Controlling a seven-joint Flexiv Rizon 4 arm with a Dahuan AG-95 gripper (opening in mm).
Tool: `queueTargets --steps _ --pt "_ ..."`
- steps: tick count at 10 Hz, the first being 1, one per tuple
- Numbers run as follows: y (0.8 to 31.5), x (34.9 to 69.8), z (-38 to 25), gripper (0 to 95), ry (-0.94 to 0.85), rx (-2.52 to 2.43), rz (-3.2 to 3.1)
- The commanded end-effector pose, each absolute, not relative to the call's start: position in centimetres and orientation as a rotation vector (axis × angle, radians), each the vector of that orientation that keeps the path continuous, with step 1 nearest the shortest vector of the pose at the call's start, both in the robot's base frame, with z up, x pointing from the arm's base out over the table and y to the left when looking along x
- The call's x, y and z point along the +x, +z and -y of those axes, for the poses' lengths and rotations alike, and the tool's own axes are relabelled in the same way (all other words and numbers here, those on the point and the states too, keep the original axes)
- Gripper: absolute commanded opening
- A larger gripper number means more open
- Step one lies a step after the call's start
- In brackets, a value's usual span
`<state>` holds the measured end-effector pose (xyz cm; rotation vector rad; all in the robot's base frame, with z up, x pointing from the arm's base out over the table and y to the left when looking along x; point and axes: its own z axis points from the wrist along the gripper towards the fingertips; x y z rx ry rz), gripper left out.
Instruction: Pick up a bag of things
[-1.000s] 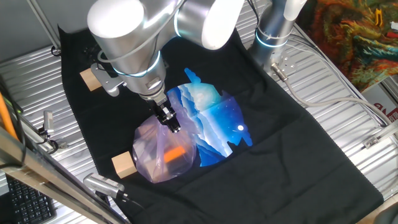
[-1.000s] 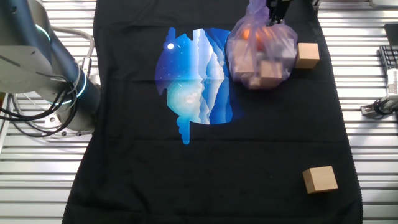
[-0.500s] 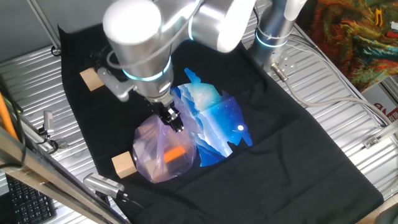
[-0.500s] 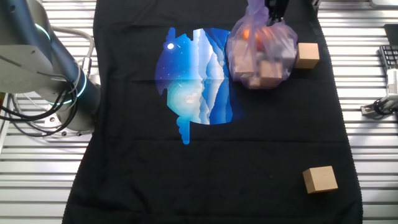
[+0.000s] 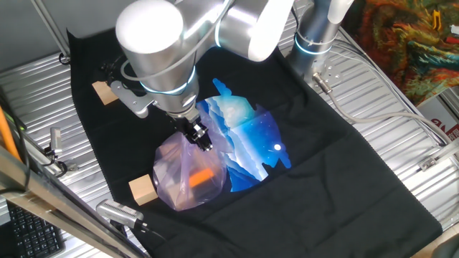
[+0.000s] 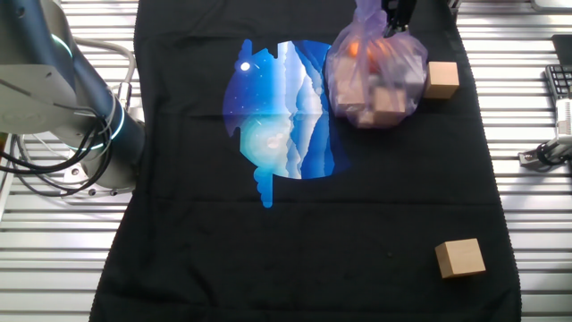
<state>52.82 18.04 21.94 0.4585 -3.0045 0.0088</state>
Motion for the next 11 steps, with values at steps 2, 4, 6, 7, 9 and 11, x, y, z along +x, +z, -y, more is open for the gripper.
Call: queueTargets --steps 2,4,6,7,9,11 --pt "21.4 52.8 -18.1 76.0 0.01 0.452 3.005" --pt "20.4 52.1 -17.7 76.0 0.004 0.454 3.003" --pt "19.6 51.6 -17.4 76.0 -0.016 0.453 3.007" --pt "19.4 51.6 -17.4 76.0 -0.02 0.451 3.007" --pt "19.3 51.7 -17.4 76.0 -0.028 0.445 3.009" --pt "19.1 51.7 -17.4 57.0 -0.028 0.45 3.009"
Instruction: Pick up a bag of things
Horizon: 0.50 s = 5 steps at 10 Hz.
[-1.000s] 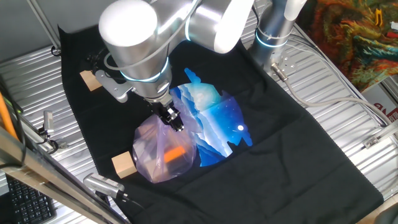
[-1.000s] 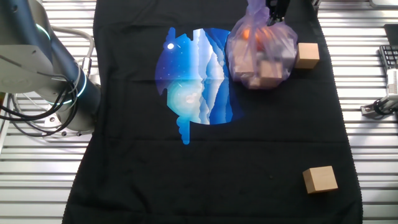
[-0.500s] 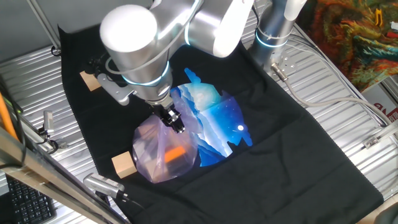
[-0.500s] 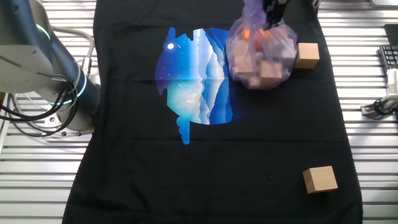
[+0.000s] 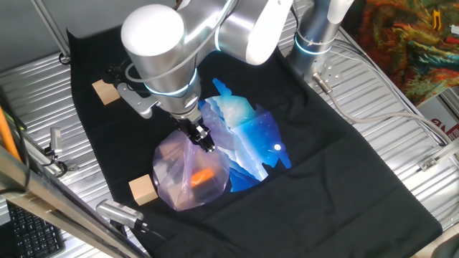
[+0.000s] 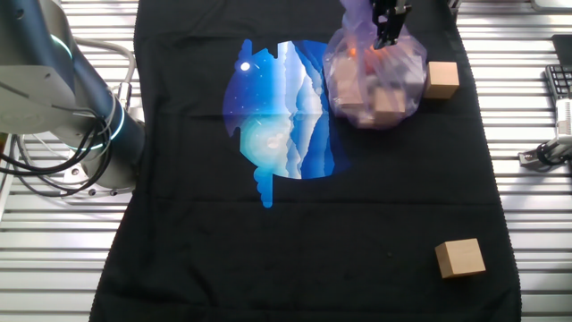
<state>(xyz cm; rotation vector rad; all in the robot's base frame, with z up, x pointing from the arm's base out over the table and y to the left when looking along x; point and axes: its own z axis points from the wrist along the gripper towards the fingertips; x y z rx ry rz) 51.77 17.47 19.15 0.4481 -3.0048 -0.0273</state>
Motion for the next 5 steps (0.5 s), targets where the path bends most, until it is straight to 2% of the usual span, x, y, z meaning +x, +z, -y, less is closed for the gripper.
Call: queueTargets --steps 1,5 --pt "19.04 51.72 -17.41 57.0 -0.029 0.451 3.008" --pt "18.95 51.75 -17.48 57.0 -0.03 0.45 3.008"
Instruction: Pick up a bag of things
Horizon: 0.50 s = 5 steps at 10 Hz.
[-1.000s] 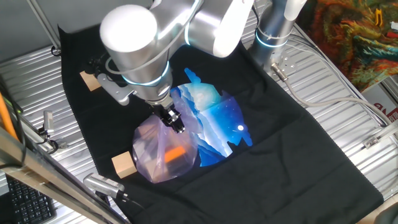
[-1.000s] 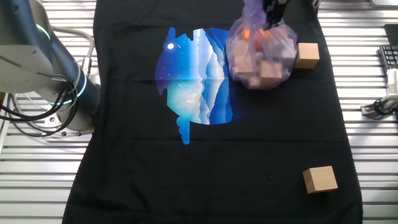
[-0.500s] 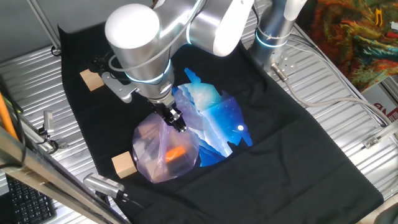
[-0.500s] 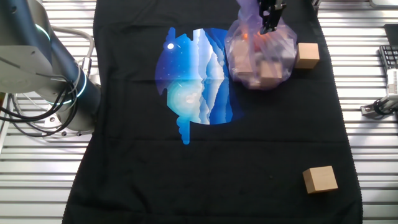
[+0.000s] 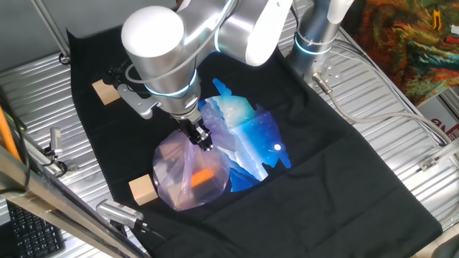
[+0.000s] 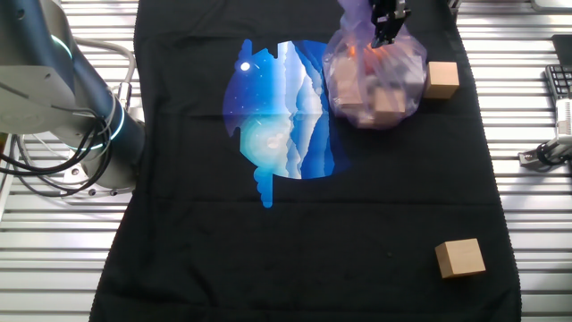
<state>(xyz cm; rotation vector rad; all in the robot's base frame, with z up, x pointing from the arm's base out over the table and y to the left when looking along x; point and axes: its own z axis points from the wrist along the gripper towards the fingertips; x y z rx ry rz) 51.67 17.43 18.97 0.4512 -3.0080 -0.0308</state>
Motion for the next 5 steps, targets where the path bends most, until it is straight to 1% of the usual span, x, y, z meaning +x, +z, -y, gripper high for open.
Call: queueTargets --steps 1,2,5 --pt "18.94 51.76 -17.5 57.0 -0.03 0.449 3.008" --pt "18.87 51.79 -17.55 57.0 -0.028 0.439 3.007" --pt "18.81 51.81 -17.6 0.0 -0.042 0.405 3.015"
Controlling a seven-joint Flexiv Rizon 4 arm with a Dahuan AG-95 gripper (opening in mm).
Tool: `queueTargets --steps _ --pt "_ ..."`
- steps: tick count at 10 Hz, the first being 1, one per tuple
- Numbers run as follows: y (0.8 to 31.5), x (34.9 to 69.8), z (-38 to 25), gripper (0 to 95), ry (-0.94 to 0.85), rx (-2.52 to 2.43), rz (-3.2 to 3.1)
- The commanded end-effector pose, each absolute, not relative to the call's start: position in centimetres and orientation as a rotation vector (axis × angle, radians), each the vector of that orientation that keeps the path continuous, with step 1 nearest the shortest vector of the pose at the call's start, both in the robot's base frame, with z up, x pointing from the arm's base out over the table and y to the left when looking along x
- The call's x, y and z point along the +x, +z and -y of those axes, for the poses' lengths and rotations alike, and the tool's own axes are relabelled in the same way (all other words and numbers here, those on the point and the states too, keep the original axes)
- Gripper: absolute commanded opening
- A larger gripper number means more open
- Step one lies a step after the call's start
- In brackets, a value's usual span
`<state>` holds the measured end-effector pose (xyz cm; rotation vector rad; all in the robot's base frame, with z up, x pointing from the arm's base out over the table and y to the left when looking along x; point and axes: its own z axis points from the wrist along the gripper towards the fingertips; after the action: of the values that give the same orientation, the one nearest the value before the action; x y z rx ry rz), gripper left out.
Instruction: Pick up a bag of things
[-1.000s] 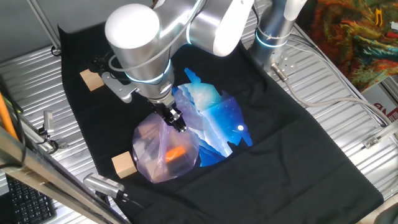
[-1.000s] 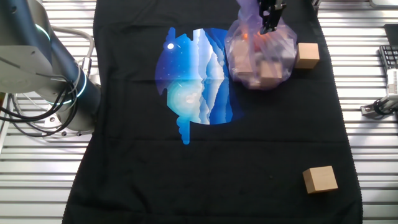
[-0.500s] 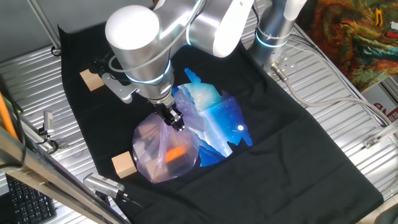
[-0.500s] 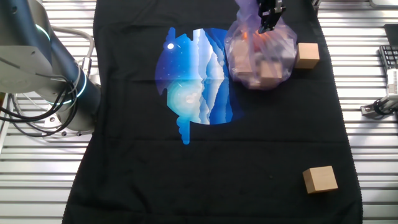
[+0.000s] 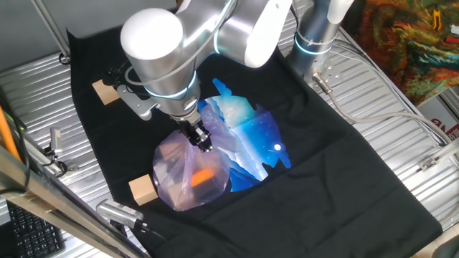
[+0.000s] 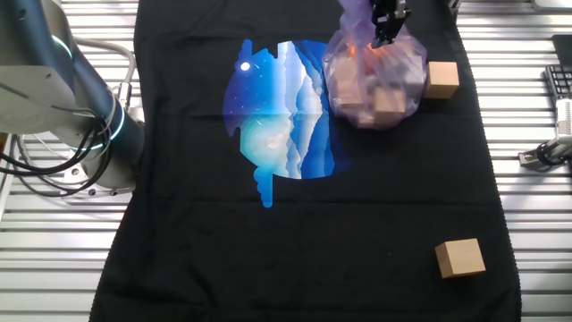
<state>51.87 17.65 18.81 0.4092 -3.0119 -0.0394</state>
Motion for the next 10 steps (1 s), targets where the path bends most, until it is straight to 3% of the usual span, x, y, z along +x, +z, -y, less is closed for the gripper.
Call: queueTargets --steps 1,10 --pt "18.8 51.81 -17.62 0.0 -0.05 0.394 3.018" --pt "18.72 51.88 -17.74 0.0 -0.054 0.393 3.026"
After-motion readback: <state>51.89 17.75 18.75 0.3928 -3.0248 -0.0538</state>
